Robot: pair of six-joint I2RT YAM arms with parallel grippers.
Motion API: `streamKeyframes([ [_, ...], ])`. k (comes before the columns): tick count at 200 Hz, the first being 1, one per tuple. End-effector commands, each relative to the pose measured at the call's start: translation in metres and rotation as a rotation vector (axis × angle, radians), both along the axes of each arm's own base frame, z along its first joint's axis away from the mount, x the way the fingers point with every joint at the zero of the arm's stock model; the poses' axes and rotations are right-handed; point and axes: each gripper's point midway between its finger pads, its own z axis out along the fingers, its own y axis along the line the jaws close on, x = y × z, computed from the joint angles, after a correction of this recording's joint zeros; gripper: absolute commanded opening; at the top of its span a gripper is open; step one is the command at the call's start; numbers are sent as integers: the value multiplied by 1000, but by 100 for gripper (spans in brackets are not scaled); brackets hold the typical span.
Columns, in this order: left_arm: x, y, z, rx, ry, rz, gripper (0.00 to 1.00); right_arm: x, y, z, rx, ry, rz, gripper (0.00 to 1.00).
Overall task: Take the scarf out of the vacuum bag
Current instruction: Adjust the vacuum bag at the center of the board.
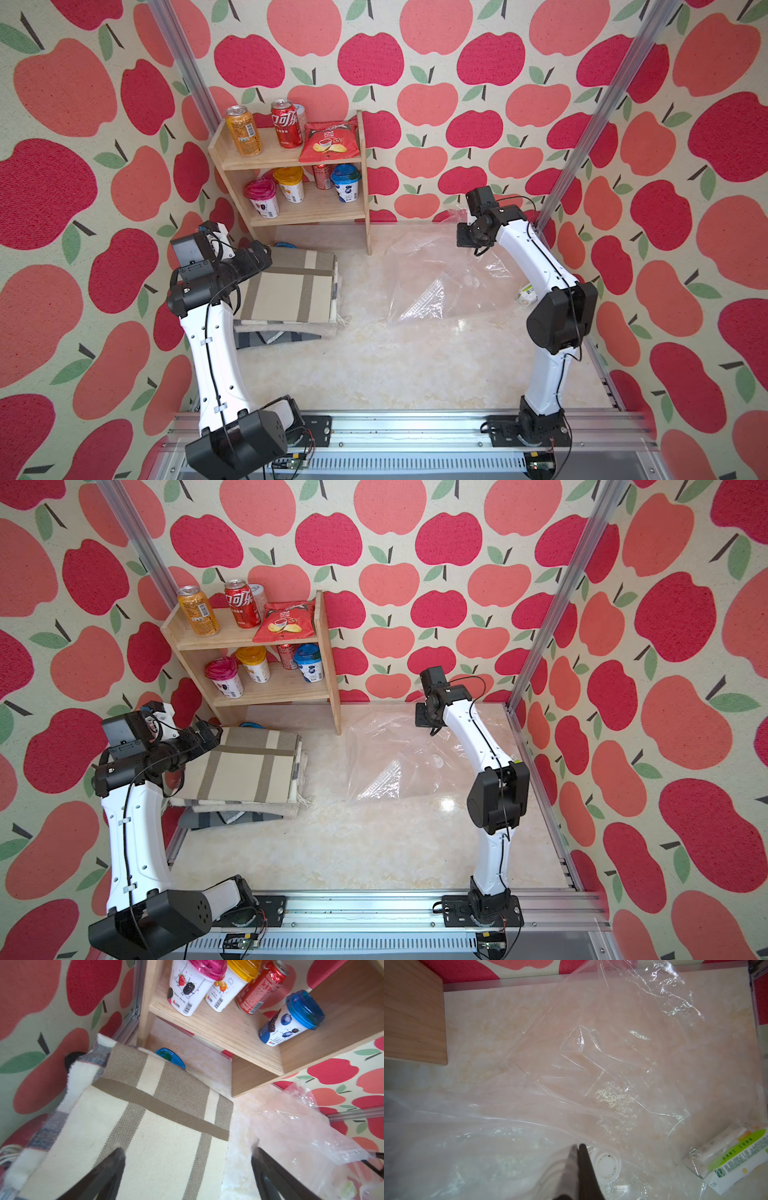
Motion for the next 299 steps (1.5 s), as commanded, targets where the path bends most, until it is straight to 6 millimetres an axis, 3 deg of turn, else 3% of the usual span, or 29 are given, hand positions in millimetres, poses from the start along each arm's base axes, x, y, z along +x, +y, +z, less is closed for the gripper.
streamKeyframes([
  [1,-4,-44,21,-143,-112,-124,98,-10,29,0,57,22,98,0],
  [18,-9,-69,20,-162,-123,-191,98,-29,73,5,171,13,239,0],
  [43,-13,-86,12,-156,-112,-218,98,-78,150,13,284,-3,497,24],
  [55,-11,-88,7,-170,-101,-217,98,-112,186,15,340,9,643,43],
  [76,-8,-92,2,-198,-85,-228,98,-172,232,20,455,15,868,98],
  [89,-7,-94,0,-204,-78,-234,98,-203,250,20,489,15,969,100],
  [103,-6,-95,-1,-206,-80,-238,98,-221,258,14,510,46,1013,100],
  [118,-8,-98,-1,-208,-89,-249,98,-225,255,11,536,47,1002,100],
  [138,-13,-101,3,-204,-111,-262,98,-215,236,17,527,-81,931,100],
  [179,-24,-101,4,-178,-137,-252,98,-212,188,53,632,-385,837,100],
  [210,-32,-100,-11,-177,-111,-231,97,-215,153,60,633,-510,736,100],
  [227,-36,-83,-28,-174,-48,-106,98,-210,124,68,599,-630,650,100],
  [247,-35,-68,-45,-128,-39,-36,97,-194,76,57,439,-741,458,100],
  [267,-34,-63,-47,-57,-76,-34,97,-166,32,22,387,-645,279,100],
  [281,-33,-60,-45,-28,-116,-24,98,-147,31,11,471,-590,276,100],
  [299,-35,-57,-42,-47,-164,12,97,-119,63,-7,451,-536,345,100],
])
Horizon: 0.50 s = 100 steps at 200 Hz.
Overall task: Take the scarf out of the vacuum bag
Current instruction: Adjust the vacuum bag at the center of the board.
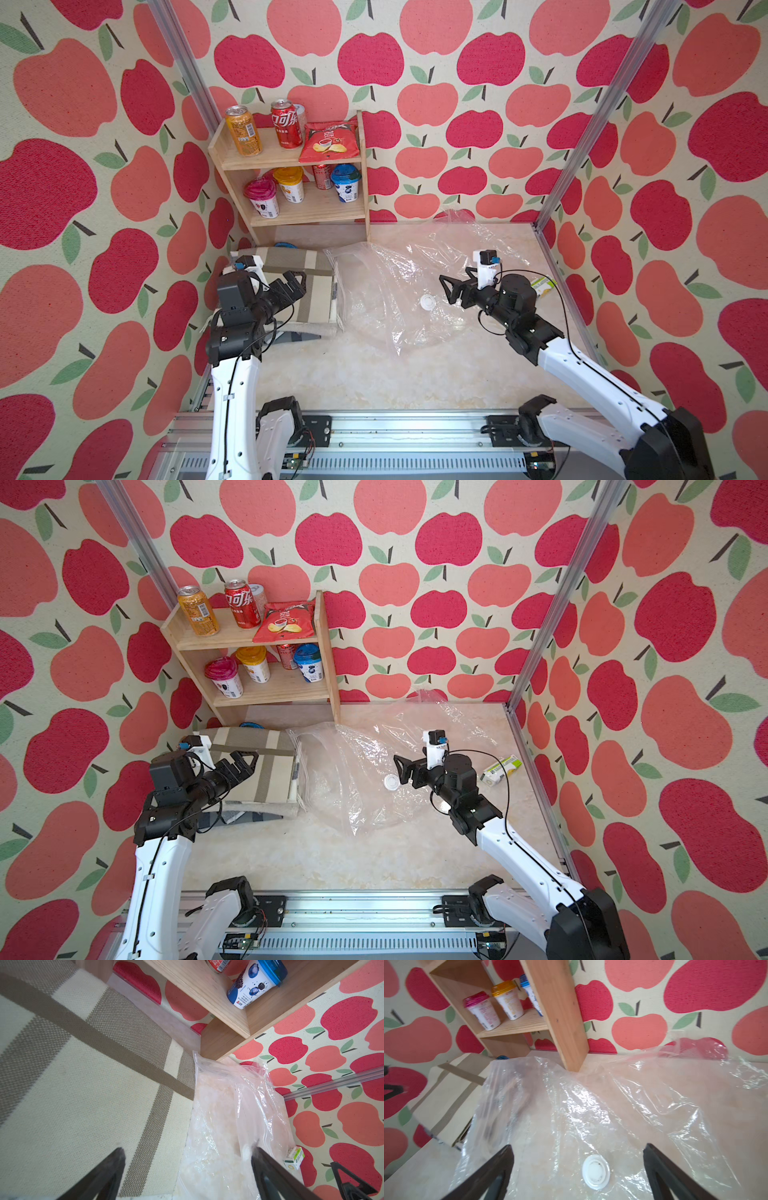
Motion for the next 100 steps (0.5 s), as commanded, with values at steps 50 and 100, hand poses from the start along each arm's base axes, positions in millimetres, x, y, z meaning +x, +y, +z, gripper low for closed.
streamKeyframes([
  [50,-6,6,18,52,-181,48,97,70,158,-87,-272,93,222,100],
  [100,-6,28,15,125,-171,140,97,18,215,-164,-499,104,280,100],
])
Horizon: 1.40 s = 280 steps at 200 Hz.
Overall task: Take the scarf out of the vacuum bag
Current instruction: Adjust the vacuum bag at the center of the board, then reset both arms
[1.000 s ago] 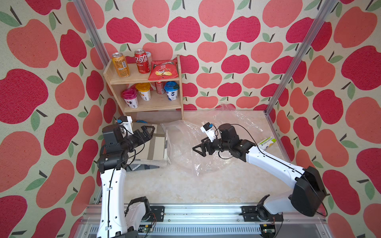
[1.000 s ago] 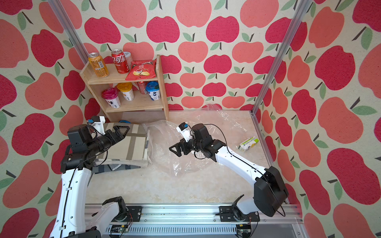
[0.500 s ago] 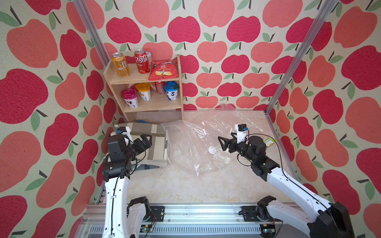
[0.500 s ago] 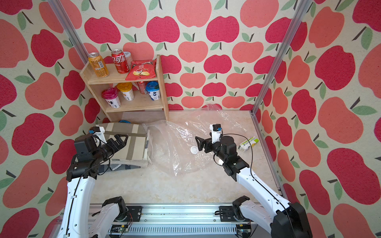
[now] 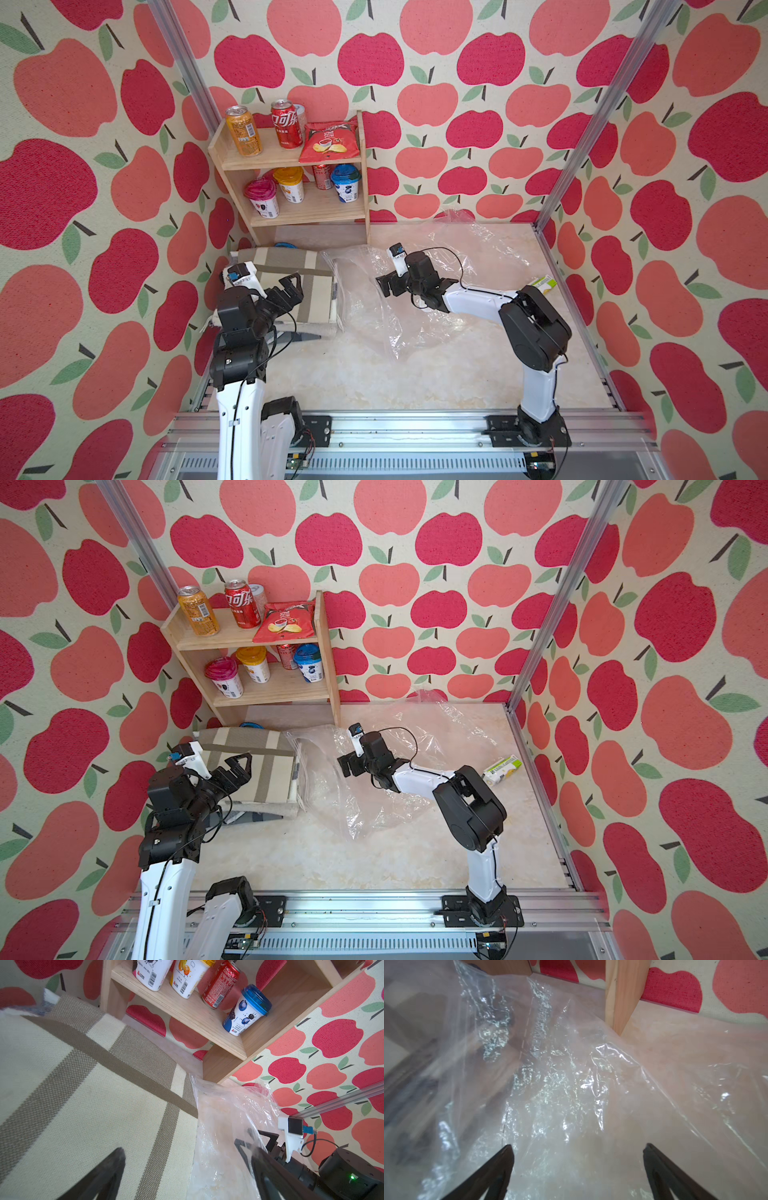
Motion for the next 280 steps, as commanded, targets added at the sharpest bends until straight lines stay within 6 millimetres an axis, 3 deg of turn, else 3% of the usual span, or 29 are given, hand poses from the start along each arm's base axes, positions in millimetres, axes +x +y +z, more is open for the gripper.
streamKeyframes([
  [1,2,16,3,58,-30,64,97,-22,4,-40,-175,-35,4,100],
  [24,5,23,-2,50,-42,95,97,-36,8,-70,-266,-52,22,100],
  [47,7,30,-2,99,-65,110,97,-42,4,-61,-229,-111,30,100],
  [75,14,41,-5,237,-63,122,98,-53,-2,4,-47,-245,70,100],
  [92,23,43,-16,312,-41,99,97,-67,-19,66,124,-312,97,100],
  [104,30,43,-27,347,-39,96,97,-73,-43,108,218,-352,82,100],
  [119,41,35,-42,403,-89,69,97,-72,-89,143,283,-377,-5,100],
  [141,58,23,-76,462,-91,68,98,-53,-201,162,306,-346,-270,100],
  [157,76,14,-105,497,-29,39,97,-49,-288,152,233,-362,-508,100],
  [170,86,6,-126,529,-12,29,97,-53,-344,137,159,-363,-676,100],
  [193,99,-1,-154,600,18,14,97,-65,-402,96,94,-342,-856,100],
  [225,106,-12,-173,639,-66,-33,98,-69,-427,61,147,-391,-912,100],
  [246,109,-24,-184,624,-80,-123,98,-62,-421,55,167,-446,-849,100],
  [249,104,-25,-193,629,-71,-136,98,-61,-421,53,162,-445,-848,100],
  [261,104,-26,-194,627,-73,-142,97,-55,-419,46,160,-463,-828,100],
  [280,103,-15,-194,597,-62,-101,97,-45,-411,35,182,-453,-781,100],
])
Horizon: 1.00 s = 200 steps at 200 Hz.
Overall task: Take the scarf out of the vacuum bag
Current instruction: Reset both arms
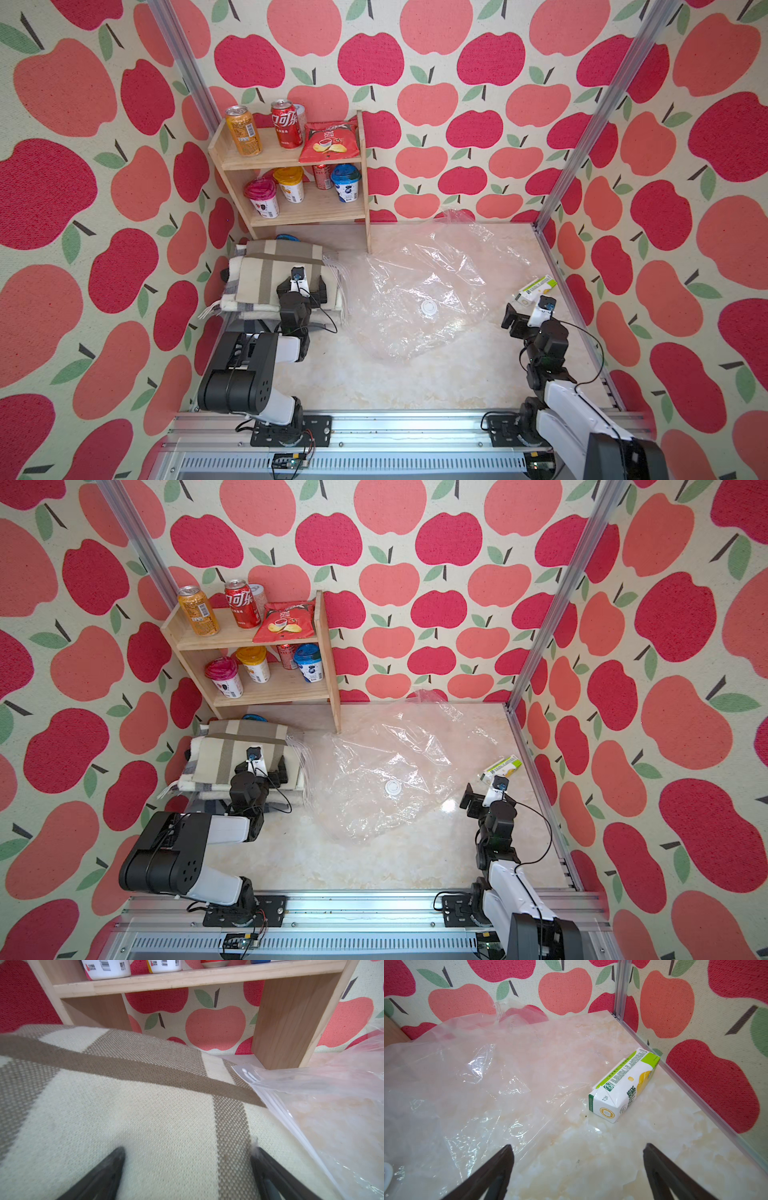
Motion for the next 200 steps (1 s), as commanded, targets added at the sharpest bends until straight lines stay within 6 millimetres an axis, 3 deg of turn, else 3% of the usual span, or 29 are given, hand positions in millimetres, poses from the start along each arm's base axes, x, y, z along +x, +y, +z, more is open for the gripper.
streamKeyframes([
  [1,-13,-3,-45,-30,139,-44,97,16,14,36,-2,-202,91,100],
  [16,-14,8,-52,-74,183,-5,97,24,20,32,2,-212,128,100],
  [26,-5,6,-44,-65,171,-12,97,32,22,27,-2,-183,142,100],
  [72,4,-2,-50,-31,227,-35,98,66,54,-5,-64,-87,285,100],
  [97,5,-2,-51,-32,231,-33,97,84,43,-13,-24,24,245,100],
  [200,4,-2,-51,-30,229,-35,97,84,44,-13,-71,29,214,100],
])
